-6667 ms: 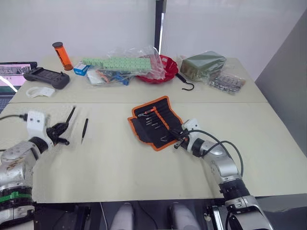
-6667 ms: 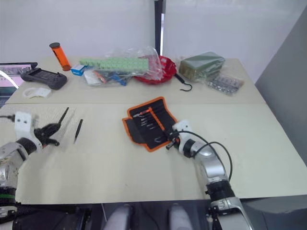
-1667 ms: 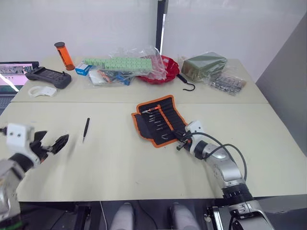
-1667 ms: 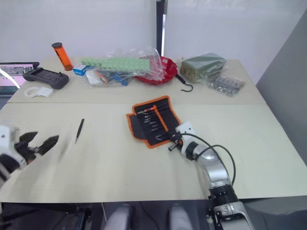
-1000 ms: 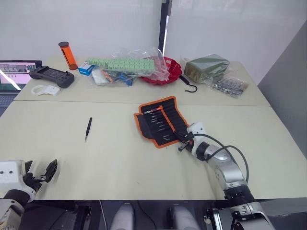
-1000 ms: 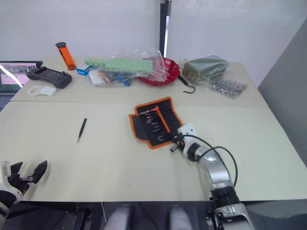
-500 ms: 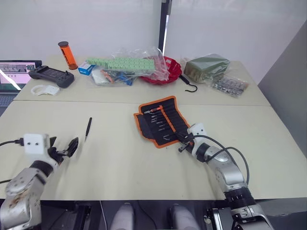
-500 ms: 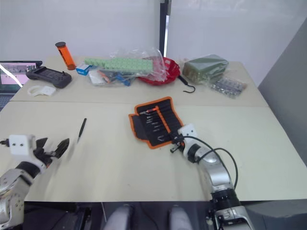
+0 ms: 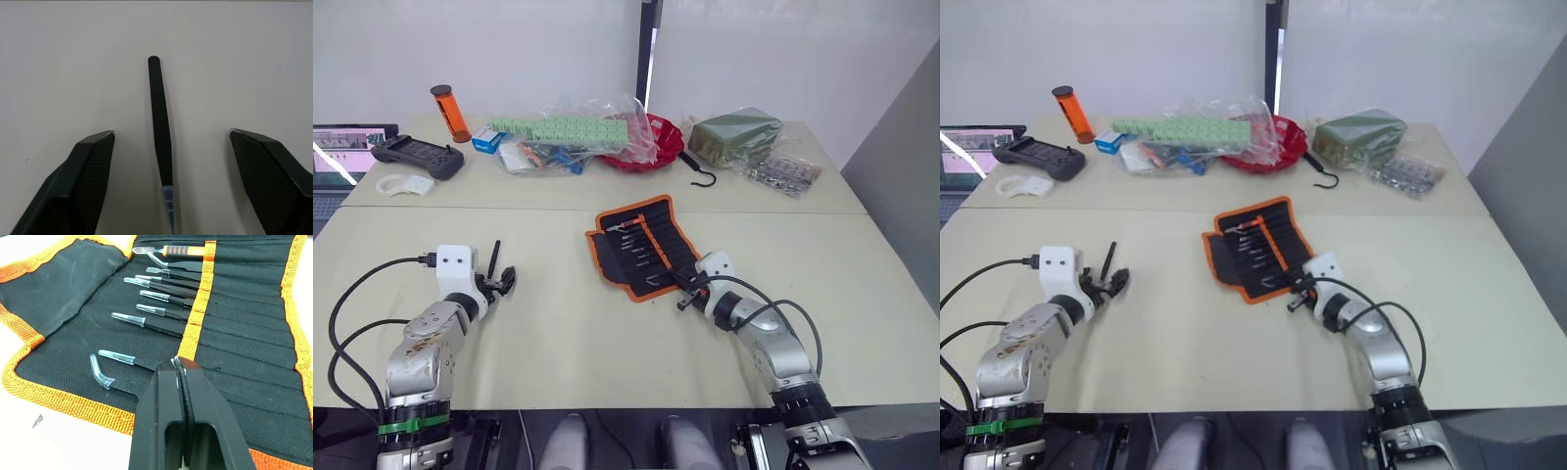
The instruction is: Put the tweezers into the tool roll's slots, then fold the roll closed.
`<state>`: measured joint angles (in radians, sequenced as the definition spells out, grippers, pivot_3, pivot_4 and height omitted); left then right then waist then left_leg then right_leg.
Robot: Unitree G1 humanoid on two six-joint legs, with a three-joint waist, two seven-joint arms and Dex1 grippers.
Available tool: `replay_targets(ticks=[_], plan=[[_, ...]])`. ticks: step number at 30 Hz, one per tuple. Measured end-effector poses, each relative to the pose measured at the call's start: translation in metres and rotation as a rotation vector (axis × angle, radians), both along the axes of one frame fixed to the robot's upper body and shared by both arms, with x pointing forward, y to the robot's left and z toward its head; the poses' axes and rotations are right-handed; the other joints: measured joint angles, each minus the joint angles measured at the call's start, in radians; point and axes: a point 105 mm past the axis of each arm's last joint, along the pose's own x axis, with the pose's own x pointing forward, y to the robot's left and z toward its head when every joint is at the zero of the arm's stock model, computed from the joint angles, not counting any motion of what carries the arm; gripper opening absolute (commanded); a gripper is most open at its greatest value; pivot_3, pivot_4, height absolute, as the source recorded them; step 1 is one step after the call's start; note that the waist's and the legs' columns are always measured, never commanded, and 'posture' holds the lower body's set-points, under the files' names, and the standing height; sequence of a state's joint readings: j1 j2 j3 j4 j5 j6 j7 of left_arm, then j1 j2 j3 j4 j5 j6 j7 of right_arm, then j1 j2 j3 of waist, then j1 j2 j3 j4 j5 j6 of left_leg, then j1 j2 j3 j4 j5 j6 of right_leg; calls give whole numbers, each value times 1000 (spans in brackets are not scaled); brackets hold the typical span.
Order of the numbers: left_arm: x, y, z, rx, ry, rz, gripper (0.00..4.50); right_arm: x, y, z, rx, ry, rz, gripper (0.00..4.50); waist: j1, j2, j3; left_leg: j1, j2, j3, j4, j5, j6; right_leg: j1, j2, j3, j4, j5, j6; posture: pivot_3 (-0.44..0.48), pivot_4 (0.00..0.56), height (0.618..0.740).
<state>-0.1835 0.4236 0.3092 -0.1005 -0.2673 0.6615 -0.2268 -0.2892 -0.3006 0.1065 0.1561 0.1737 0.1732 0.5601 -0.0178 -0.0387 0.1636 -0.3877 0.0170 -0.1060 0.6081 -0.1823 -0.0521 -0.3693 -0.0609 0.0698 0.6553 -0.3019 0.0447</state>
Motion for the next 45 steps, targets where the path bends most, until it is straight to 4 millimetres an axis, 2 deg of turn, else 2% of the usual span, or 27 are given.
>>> replay_targets(ticks=[8, 15, 19, 22, 26, 31, 35, 37, 41, 45], plan=[[1, 5, 1, 17, 1, 26, 13, 0, 0, 2, -3, -7, -1, 0, 1, 0, 0, 0, 0, 0, 0, 0, 0, 0, 0, 0, 0, 0, 0, 0, 150, 740], [9, 12, 9, 38, -11, -3, 13, 0, 1, 2, -3, -6, 0, 0, 0, 1, 0, -1, 0, 0, 0, 0, 0, 0, 0, 0, 0, 0, 1, 0, 150, 740], [23, 3, 51, 87, -146, -104, 13, 0, 0, 2, -4, -8, -6, 0, 2, 0, 1, -1, 0, -1, 0, 0, 0, -1, 0, -1, 0, 0, 1, 0, 150, 740], [31, -13, 81, 127, -232, -214, 13, 0, 0, 3, -3, -12, -7, 0, 1, 0, 1, -1, 0, 0, 0, 0, 0, -1, 0, 0, -1, 0, 1, 0, 150, 740], [34, -52, 104, 195, -315, -462, 13, -3, -1, 3, 0, -22, -29, 0, 3, 2, 2, -3, -1, 0, 0, 0, 0, -1, 0, -1, -2, 0, 1, 0, 150, 740], [30, -100, 107, 292, -307, -773, 13, -5, -2, 4, 9, -31, -52, 0, 5, 4, 4, -4, -1, -1, 0, 0, 0, -2, 0, -1, -2, 0, 1, 0, 150, 740], [25, -151, 114, 365, -283, -1052, 13, -8, -1, 4, 22, -35, -76, 0, 4, 5, 4, -5, -1, -1, 0, 0, 0, -2, 0, -1, -4, 0, 2, 0, 150, 740], [23, -166, 110, 363, -258, -1134, 13, -10, 0, 4, 26, -34, -77, 0, 0, 7, 4, -5, -1, -1, -1, 0, 0, -2, 0, -1, -4, 0, 3, 0, 150, 740], [26, -186, 86, 407, -128, -1252, 13, -13, -2, 2, 29, -31, -96, 0, 3, 7, 5, -7, -1, -1, -1, 0, 0, -3, 0, -1, -5, 0, 3, 0, 150, 740], [35, -206, 81, 491, -59, -1308, 13, -14, -4, 2, 27, -24, -113, 0, 5, 7, 5, -11, -2, -2, 2, 0, 0, -4, 0, -1, -7, 1, 5, 0, 150, 740]])
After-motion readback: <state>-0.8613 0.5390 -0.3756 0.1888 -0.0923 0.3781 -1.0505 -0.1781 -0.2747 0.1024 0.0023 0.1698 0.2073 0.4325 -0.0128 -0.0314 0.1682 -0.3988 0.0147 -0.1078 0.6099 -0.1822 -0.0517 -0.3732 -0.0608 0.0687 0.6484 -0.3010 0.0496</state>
